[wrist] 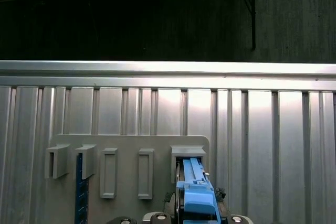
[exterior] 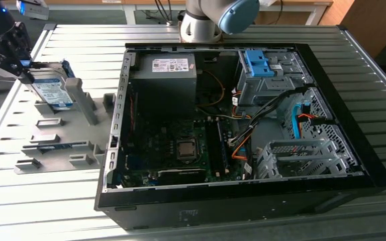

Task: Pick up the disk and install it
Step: 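Pick up the disk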

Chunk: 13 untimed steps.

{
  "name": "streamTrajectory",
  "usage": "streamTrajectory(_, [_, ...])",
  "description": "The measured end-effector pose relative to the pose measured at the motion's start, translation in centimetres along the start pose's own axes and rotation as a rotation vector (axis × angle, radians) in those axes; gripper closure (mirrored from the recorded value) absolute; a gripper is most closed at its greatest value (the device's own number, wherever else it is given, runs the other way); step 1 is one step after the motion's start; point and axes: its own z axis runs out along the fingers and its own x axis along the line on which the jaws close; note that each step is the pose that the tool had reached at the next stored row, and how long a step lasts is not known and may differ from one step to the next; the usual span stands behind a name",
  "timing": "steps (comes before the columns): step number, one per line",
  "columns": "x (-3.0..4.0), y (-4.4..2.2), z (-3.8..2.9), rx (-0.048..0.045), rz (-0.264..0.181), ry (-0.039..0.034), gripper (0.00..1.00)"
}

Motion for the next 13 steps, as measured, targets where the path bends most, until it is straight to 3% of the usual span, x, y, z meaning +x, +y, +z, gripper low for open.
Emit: streamTrajectory(13, [-0.04,0.02,-1.86,0.0001,0.000,0.0000,0.64])
